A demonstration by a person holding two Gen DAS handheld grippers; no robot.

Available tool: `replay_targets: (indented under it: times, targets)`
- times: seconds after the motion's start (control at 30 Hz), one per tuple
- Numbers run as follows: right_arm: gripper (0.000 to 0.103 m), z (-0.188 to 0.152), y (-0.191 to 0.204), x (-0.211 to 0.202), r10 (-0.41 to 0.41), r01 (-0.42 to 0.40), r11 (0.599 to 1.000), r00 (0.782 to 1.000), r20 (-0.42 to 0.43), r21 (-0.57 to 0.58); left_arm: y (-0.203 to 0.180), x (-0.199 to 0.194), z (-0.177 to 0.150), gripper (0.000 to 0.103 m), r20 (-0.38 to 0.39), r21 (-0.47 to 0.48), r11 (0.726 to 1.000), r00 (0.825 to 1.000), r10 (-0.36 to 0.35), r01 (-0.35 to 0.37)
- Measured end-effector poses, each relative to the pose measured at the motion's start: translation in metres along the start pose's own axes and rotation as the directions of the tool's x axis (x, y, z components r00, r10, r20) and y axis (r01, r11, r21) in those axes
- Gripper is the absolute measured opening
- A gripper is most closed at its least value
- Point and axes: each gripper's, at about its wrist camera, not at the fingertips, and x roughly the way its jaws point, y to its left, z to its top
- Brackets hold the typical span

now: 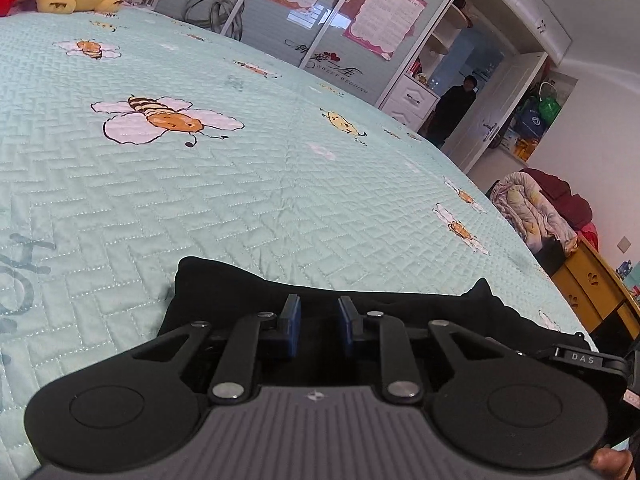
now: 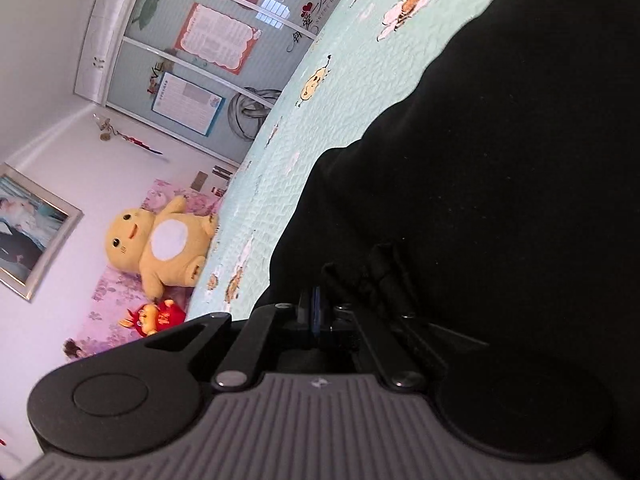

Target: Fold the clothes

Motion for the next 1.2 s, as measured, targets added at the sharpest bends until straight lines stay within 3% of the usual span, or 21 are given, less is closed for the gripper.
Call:
replay_targets:
  times: [0.3, 0.4, 0.43, 0.53, 0.6, 0.63, 0.67, 0.7, 0.73, 0.8, 0.93, 1.07, 1.2]
  targets:
    - [0.0, 0.001, -0.013, -0.004, 0.03, -0.03, 0.999, 1.0, 0.003, 0.015, -0.007, -0.004, 0.005, 0.025, -0.005, 0.003, 1.0, 1.0, 0.028, -0.028]
    - [0.0, 0.004, -0.015, -0.001, 0.038, -0.038, 0.999, 0.999, 0.003, 0.018, -0.025, -0.023, 0.011, 0.024, 0.049, 0.032, 0.996, 0.995, 0.082, -0.083]
    - [0.0, 0.004, -0.016, -0.001, 0.04, -0.04, 0.999, 0.999, 0.004, 0.019, -0.035, -0.033, 0.013, 0.021, 0.078, 0.038, 0.996, 0.994, 0.078, -0.081]
    - [0.0, 0.005, -0.018, -0.002, 0.046, -0.046, 0.999, 0.999, 0.005, 0.022, -0.07, -0.06, 0.01, 0.022, 0.143, 0.102, 0.995, 0.989, -0.024, 0.009]
    - [0.0, 0.005, -0.02, -0.002, 0.05, -0.05, 0.998, 0.999, 0.007, 0.025, -0.092, -0.064, -0.003, 0.032, 0.112, 0.134, 0.987, 0.989, -0.099, 0.084]
    - [0.0, 0.006, -0.021, -0.002, 0.052, -0.052, 0.998, 0.999, 0.008, 0.027, -0.1, -0.056, -0.013, 0.043, 0.05, 0.137, 0.983, 0.99, -0.133, 0.125]
    - [0.0, 0.006, -0.022, -0.002, 0.055, -0.055, 0.998, 0.998, 0.008, 0.031, -0.104, -0.042, -0.026, 0.046, -0.031, 0.137, 0.98, 0.989, -0.144, 0.147]
    - [0.0, 0.006, -0.023, -0.002, 0.059, -0.059, 0.998, 0.998, 0.008, 0.034, -0.104, -0.024, -0.043, 0.046, -0.122, 0.126, 0.983, 0.985, -0.118, 0.133]
    - [0.0, 0.006, -0.023, -0.002, 0.061, -0.061, 0.997, 0.998, 0.008, 0.036, -0.105, -0.011, -0.059, 0.036, -0.176, 0.126, 0.985, 0.98, -0.094, 0.117]
    - [0.0, 0.007, -0.025, -0.003, 0.064, -0.064, 0.997, 0.998, 0.008, 0.038, -0.106, -0.012, -0.084, 0.034, -0.083, 0.18, 0.981, 0.995, -0.057, 0.071]
    - [0.0, 0.008, -0.027, -0.004, 0.069, -0.069, 0.997, 0.998, 0.009, 0.043, -0.13, -0.01, -0.088, 0.036, -0.083, 0.301, 0.954, 0.996, 0.028, -0.002]
    - [0.0, 0.01, -0.025, -0.01, 0.057, -0.057, 0.998, 0.998, 0.015, 0.038, -0.122, -0.007, -0.082, 0.037, -0.106, 0.257, 0.966, 0.994, 0.008, 0.019]
    - [0.0, 0.009, -0.01, -0.039, -0.006, 0.006, 1.0, 0.998, 0.069, 0.011, -0.12, -0.009, -0.079, 0.037, -0.133, 0.227, 0.974, 0.991, 0.007, 0.023]
